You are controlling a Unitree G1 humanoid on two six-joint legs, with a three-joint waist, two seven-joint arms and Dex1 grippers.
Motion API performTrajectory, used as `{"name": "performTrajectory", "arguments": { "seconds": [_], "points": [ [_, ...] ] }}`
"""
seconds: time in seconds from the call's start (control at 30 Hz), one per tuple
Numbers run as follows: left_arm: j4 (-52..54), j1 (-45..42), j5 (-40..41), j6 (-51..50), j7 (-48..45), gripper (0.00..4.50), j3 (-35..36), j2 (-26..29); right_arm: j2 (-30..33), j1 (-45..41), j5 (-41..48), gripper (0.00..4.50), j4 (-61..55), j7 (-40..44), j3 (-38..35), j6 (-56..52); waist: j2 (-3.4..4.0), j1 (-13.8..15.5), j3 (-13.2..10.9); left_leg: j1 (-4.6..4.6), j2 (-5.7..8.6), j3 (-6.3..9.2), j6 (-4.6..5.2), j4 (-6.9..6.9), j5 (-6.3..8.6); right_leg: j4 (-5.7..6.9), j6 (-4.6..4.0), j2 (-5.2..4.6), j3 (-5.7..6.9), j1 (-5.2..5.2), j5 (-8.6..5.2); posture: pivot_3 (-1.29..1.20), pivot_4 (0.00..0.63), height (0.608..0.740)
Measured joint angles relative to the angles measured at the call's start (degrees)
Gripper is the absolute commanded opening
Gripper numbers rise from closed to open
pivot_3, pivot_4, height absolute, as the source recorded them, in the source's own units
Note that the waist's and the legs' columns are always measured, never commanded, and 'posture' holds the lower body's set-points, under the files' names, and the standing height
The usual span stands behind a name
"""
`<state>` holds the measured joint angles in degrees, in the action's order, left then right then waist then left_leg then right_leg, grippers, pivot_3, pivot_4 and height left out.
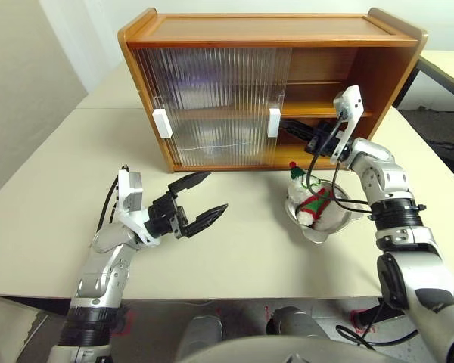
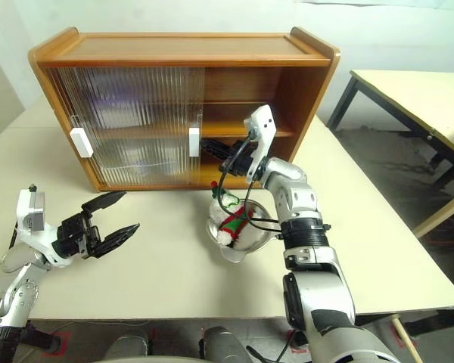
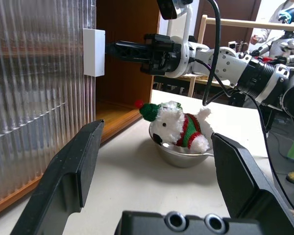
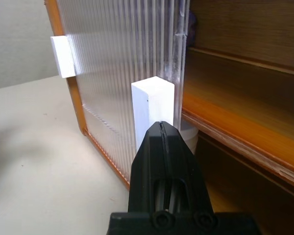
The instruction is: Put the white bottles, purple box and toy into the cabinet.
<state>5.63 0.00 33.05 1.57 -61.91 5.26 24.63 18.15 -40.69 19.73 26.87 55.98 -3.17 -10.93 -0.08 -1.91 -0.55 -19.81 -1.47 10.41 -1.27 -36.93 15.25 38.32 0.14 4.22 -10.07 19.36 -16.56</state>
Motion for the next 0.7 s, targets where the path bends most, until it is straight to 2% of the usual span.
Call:
{"name": "performTrajectory", "arguments": {
  "seconds": [0.17, 0.33, 0.37, 0.43, 0.57, 0.7],
  "points": [
    [0.13, -0.01, -0.02, 0.0, 0.37, 4.5, -0.08, -0.11, 0.45, -0.63, 0.01, 0.02, -0.08, 0.01, 0.23, -1.04, 0.0, -0.17, 0.0, -0.02, -0.04, -0.02, -0.02, 0.04, -0.01, 0.01, -0.03, 0.05, 0.0, 0.04, 0.02, -0.01, 0.008, 0.74],
    [0.26, 0.08, -0.02, 0.0, 0.54, 4.5, -0.1, -0.17, 5.31, -0.71, 0.83, 0.02, -2.14, 2.5, 0.02, -4.71, -0.01, 0.63, 0.0, -0.07, 0.0, -0.02, -0.05, 0.01, -0.03, -0.02, -0.01, 0.04, -0.01, 0.03, -0.03, -0.02, 0.008, 0.74],
    [0.31, 0.22, -0.02, 0.0, 0.59, 4.5, -0.09, -0.16, 7.08, -0.64, 1.05, 0.18, -2.64, 3.2, -0.08, -6.19, -0.01, 0.95, 0.0, -0.1, 0.05, 0.02, -0.08, 0.01, -0.04, -0.02, 0.02, 0.02, -0.01, 0.01, -0.06, -0.02, 0.008, 0.74],
    [0.51, 0.34, -0.02, 0.0, 0.51, 4.5, -0.33, -0.17, 11.44, 0.35, 1.84, 0.65, -4.72, 5.37, -0.09, -10.08, -0.01, 1.56, 0.0, -0.13, 0.09, 0.04, -0.1, 0.0, -0.05, -0.03, 0.02, 0.02, -0.02, 0.0, -0.1, -0.03, 0.009, 0.74],
    [0.9, 0.28, 0.56, 0.0, -0.06, 4.5, -1.08, -0.97, 26.33, 5.04, 3.45, 2.12, -10.59, 11.27, -0.52, -22.94, -0.03, 2.65, -0.01, -0.17, 0.23, 0.0, -0.22, -0.02, -0.11, -0.02, 0.14, -0.04, -0.15, -0.04, -0.25, -0.05, 0.009, 0.74],
    [0.94, -1.14, 1.07, -0.1, -0.03, 4.5, -1.46, -1.91, 32.17, 8.15, 5.75, 3.54, -19.46, 12.43, -0.68, -31.94, -0.07, 1.8, -0.04, -0.15, 0.18, -0.17, -0.25, -0.01, -0.13, 0.01, 0.21, 0.06, -0.12, -0.2, -0.31, -0.05, 0.008, 0.74]
  ]
}}
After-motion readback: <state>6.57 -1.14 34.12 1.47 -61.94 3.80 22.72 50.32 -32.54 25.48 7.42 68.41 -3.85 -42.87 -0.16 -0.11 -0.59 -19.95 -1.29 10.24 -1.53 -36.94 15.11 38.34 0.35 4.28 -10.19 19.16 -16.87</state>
